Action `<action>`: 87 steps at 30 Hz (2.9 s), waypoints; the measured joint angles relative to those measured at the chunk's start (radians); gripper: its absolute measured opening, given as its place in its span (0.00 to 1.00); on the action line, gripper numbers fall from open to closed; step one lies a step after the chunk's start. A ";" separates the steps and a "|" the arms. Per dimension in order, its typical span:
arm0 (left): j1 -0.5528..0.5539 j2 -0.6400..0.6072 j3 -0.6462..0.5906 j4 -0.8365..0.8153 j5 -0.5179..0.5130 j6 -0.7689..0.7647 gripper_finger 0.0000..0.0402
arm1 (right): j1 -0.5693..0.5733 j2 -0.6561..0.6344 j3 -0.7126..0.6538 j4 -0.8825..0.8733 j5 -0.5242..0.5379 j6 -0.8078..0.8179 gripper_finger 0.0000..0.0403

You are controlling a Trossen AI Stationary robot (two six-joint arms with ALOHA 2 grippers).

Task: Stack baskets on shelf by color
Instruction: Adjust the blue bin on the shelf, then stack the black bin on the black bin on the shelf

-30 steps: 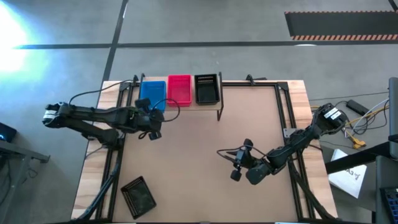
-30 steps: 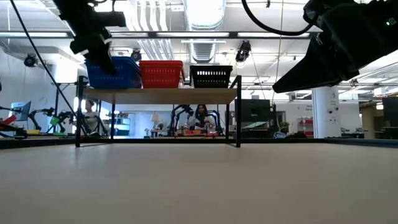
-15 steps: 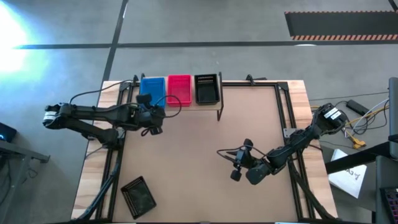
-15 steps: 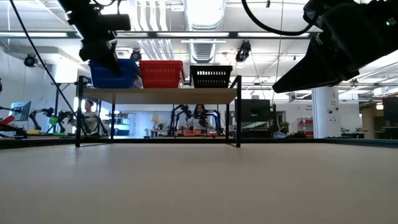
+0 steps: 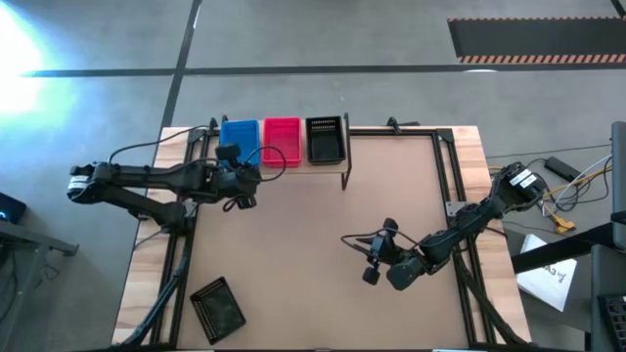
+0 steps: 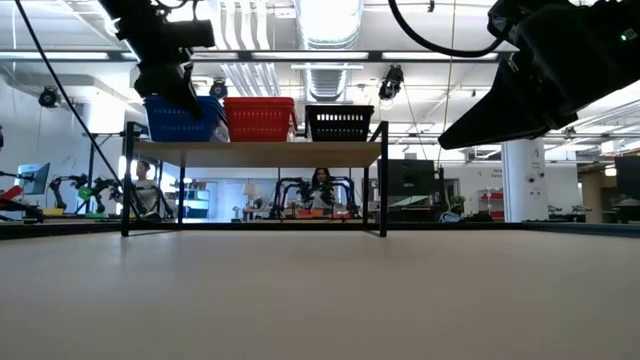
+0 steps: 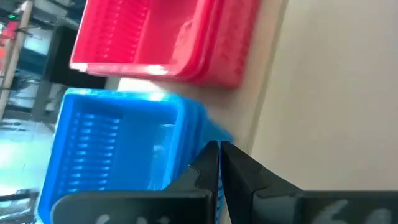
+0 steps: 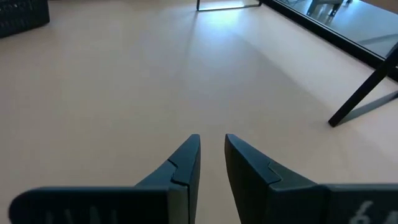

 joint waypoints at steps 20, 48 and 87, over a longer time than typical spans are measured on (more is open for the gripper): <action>-0.680 0.140 0.068 0.012 0.272 -0.766 0.00 | 0.000 0.000 -0.005 0.000 0.000 0.006 0.16; -0.859 0.288 0.045 -0.297 0.908 -1.507 0.46 | 0.000 0.017 -0.019 0.000 0.007 -0.003 0.16; -0.871 0.227 -0.042 -0.201 0.840 -1.473 0.40 | 0.003 0.096 -0.019 0.079 0.008 -0.037 0.16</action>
